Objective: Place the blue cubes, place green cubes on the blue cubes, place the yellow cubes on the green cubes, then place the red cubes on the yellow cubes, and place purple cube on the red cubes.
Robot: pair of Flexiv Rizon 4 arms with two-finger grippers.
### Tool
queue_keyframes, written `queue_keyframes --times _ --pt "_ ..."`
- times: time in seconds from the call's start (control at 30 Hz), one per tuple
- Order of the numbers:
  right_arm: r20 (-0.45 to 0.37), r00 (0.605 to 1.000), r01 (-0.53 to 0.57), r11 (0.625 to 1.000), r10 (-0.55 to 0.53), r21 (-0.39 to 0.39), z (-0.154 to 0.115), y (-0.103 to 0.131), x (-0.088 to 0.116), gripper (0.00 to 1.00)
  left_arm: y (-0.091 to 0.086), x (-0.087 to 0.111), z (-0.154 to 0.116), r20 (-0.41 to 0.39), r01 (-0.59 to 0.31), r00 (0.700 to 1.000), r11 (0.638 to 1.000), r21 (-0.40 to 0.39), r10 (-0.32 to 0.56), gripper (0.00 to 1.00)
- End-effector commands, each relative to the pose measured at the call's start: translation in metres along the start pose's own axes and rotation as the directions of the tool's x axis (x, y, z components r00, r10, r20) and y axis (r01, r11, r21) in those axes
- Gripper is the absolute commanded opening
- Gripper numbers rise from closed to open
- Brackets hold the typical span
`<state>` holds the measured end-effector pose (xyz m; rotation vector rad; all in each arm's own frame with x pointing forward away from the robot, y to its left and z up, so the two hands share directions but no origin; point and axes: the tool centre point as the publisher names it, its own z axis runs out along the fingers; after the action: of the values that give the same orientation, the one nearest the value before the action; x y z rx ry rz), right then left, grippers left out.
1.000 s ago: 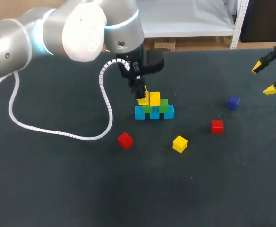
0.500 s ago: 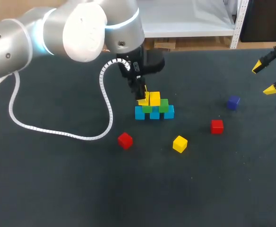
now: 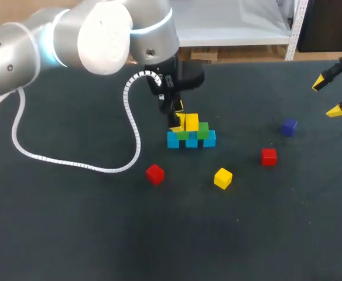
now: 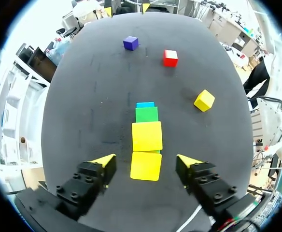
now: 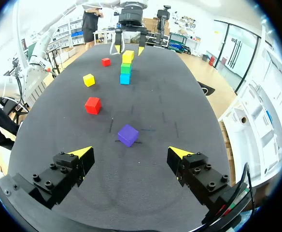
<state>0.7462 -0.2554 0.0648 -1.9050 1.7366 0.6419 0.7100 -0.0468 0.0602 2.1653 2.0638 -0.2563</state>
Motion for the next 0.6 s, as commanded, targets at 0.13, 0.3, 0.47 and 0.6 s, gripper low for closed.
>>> queue_keyframes --times 0.13,0.3,0.47,0.6 --pt "0.002 1.000 0.001 1.000 -0.001 0.000 0.000 0.000 0.000 1.00 -0.008 0.010 -0.021 0.029 -0.019 0.999 1.000 -0.011 0.019 1.00" --pt "0.002 1.000 0.001 1.000 -0.001 0.000 0.000 0.000 0.000 1.00 -0.007 0.033 -0.033 0.032 0.011 0.999 0.999 -0.034 -0.010 1.00" --pt "0.002 1.000 0.001 1.000 -0.001 0.000 0.000 0.000 0.000 1.00 -0.002 0.054 -0.033 0.018 0.039 0.999 0.998 -0.045 -0.039 0.54" --pt "0.002 1.000 0.001 1.000 -0.001 0.000 0.000 0.000 0.000 1.00 0.002 0.058 -0.027 0.008 0.038 0.999 0.998 -0.041 -0.038 0.00"
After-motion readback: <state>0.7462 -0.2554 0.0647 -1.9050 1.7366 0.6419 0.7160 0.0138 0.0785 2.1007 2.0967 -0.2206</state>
